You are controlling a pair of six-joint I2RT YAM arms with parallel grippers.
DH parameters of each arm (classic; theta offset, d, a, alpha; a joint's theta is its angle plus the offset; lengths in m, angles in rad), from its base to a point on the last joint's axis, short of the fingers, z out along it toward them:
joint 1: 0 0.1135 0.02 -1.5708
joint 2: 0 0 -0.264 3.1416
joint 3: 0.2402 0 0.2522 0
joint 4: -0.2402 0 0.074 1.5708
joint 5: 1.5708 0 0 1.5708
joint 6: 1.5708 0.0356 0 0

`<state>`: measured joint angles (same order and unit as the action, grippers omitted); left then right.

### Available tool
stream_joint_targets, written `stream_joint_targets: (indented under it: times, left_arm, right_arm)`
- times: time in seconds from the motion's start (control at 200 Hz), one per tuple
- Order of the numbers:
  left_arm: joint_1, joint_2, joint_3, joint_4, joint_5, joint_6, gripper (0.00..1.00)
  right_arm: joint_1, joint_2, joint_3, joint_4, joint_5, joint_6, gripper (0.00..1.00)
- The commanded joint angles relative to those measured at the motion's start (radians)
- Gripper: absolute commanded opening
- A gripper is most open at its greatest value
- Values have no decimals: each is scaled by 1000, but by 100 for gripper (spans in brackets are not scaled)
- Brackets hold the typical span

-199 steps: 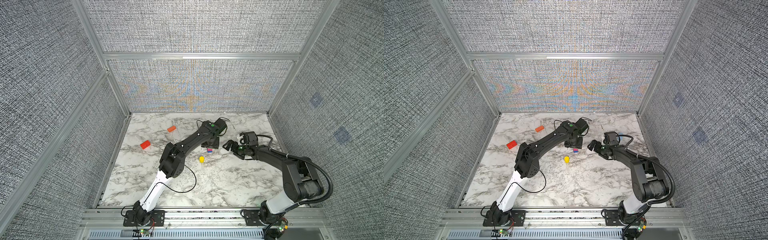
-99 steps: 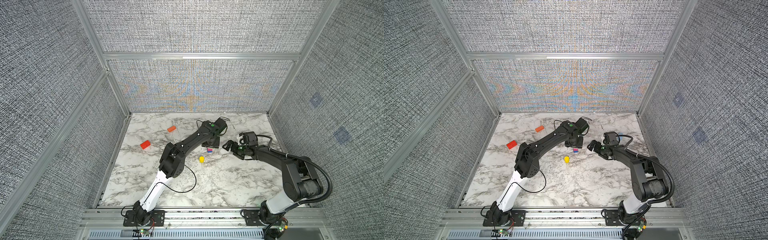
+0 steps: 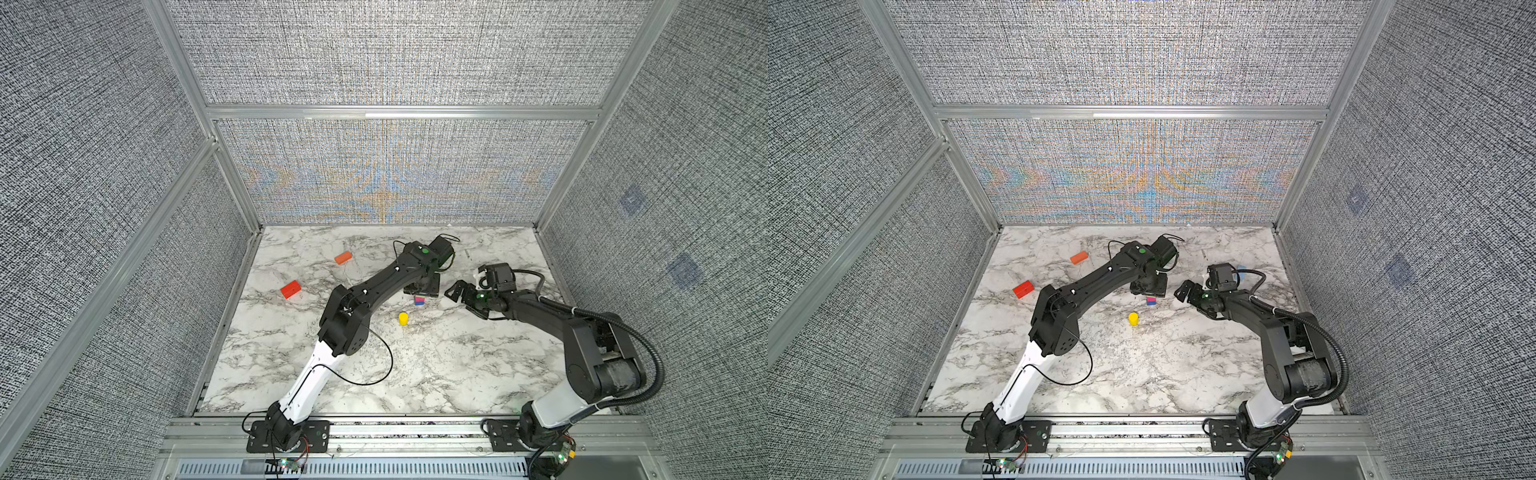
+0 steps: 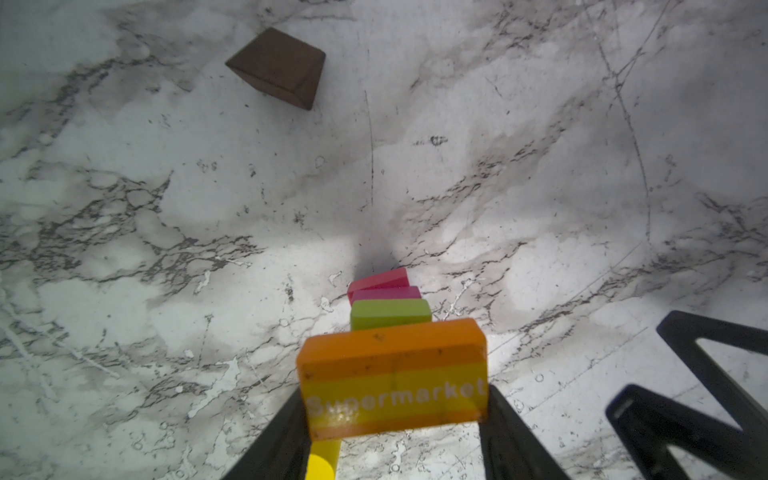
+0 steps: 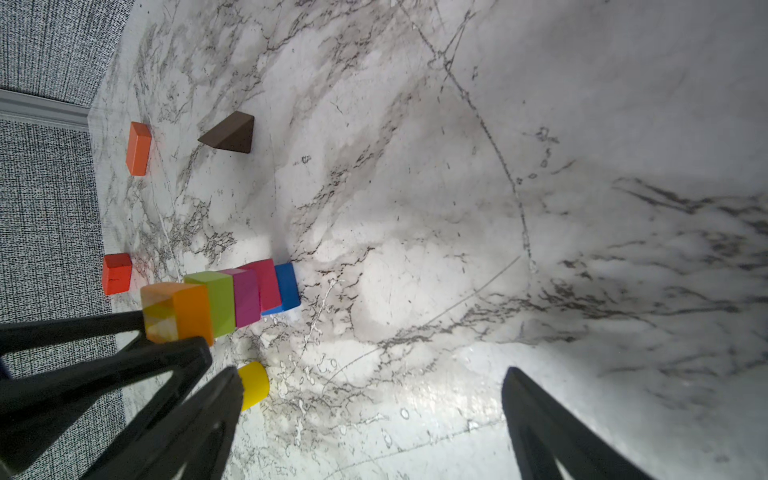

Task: Build the wood block tower
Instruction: 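Lower the Supermarket block onto the lime green cube with the left gripper, then open the left gripper and raise it off the stack, then move the left gripper over the orange-red brick farther from the robot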

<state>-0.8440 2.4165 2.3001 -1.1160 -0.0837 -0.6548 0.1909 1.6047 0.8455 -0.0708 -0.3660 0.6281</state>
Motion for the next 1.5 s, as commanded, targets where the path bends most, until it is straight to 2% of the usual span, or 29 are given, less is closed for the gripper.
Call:
stream_joint_targets:
  times: [0.0, 0.4, 0.57, 0.835, 1.185, 1.496]
  left_arm:
    - [0, 1, 1, -5, -13, 7, 64]
    - [0, -6, 3, -13, -25, 12, 75]
    - [0, -36, 12, -34, -55, 23, 83]
    - [8, -150, -6, -79, -226, 41, 91]
    - [179, -292, -185, 3, -207, 66, 99]
    - [378, -293, -321, 156, -140, 27, 99]
  right_arm:
    - [0, 2, 12, 3, -2, -8, 99]
    - [0, 1, 12, 0, -1, -11, 99]
    - [0, 0, 11, 0, 1, -13, 99]
    - [-1, -24, 3, 7, 3, -24, 99]
    - [-2, -84, -10, 16, 44, -55, 99]
    - [0, -76, 18, 40, 58, -31, 99]
